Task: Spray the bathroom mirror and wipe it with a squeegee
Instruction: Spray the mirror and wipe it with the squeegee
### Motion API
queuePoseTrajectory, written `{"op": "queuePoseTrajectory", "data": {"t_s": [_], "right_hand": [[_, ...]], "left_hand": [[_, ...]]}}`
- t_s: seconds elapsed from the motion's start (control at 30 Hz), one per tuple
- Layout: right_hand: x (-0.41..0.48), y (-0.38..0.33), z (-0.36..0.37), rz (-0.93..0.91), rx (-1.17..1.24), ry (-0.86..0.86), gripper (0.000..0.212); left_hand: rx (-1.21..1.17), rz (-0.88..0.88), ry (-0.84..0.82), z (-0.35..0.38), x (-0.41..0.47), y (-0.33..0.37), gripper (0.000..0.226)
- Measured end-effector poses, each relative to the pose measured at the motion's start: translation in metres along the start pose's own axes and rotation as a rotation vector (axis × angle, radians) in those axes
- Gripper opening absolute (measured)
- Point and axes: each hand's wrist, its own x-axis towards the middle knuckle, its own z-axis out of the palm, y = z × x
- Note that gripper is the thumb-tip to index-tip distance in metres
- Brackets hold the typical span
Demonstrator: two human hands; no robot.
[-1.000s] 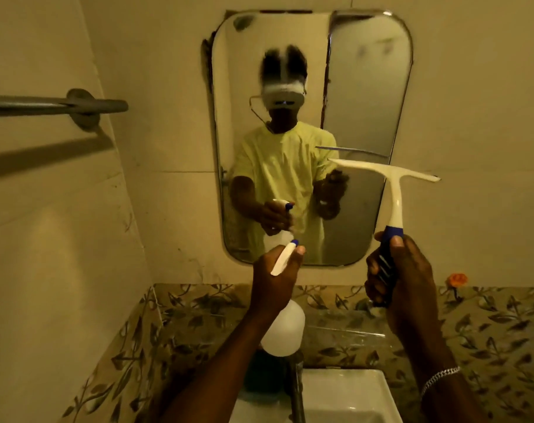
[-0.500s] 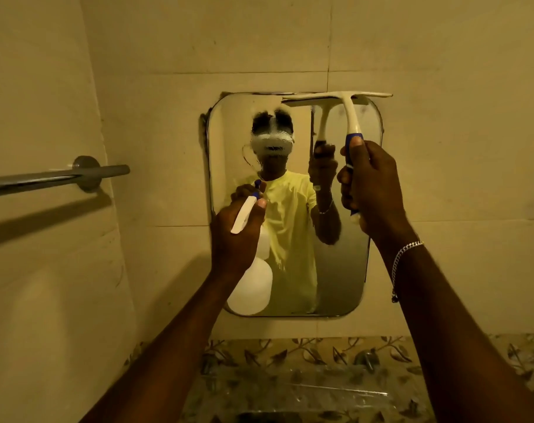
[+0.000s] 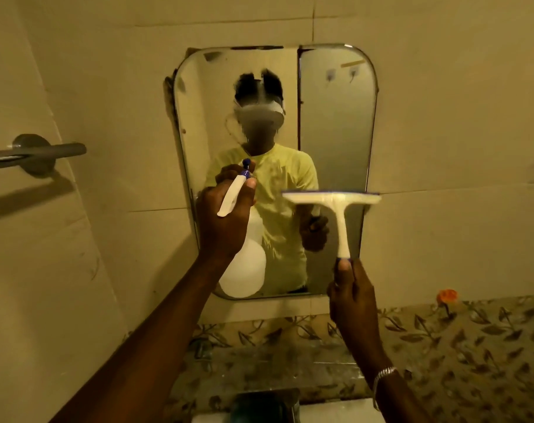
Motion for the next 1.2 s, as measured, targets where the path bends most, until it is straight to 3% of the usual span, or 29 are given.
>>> {"op": "queuePoseTrajectory", "data": {"t_s": [0.1, 0.2, 0.3, 0.37, 0.53, 0.77, 0.9, 1.07, 1.2], "right_hand": [[-0.061, 0.052, -0.006, 0.223, -0.038, 0.003, 0.056], [-0.114, 0.094, -0.015, 0.467, -0.115, 0.015, 0.062], [-0.141, 0.106, -0.026, 0.516, -0.094, -0.019, 0.071], [-0.129, 0.072, -0.026, 0.529, -0.002, -0.012, 0.063], [-0.039, -0.059, -0.015, 0.238, 0.247, -0.126, 0.039], [0.082, -0.197, 0.028, -0.032, 0.483, -0.056, 0.031], [0.113, -0.212, 0.075, -0.023, 0.528, -0.084, 0.051], [0.091, -0.206, 0.120, -0.067, 0.246, -0.044, 0.045], [0.057, -0.151, 0.119, -0.145, 0.141, 0.000, 0.037]], "left_hand": [[0.002, -0.002, -0.001, -0.005, -0.005, 0.003, 0.030], [0.031, -0.002, 0.005, -0.012, -0.012, 0.007, 0.026], [0.044, -0.013, 0.006, -0.020, -0.018, 0.008, 0.031], [0.046, -0.016, 0.014, -0.027, -0.020, 0.009, 0.037], [0.044, 0.002, 0.054, -0.045, -0.014, 0.014, 0.047], [0.041, 0.062, 0.091, -0.062, -0.007, 0.020, 0.058], [0.053, 0.096, 0.101, -0.070, -0.005, 0.019, 0.058], [0.054, 0.127, 0.125, -0.071, -0.001, 0.010, 0.037], [0.055, 0.110, 0.122, -0.067, 0.001, 0.002, 0.030]]}}
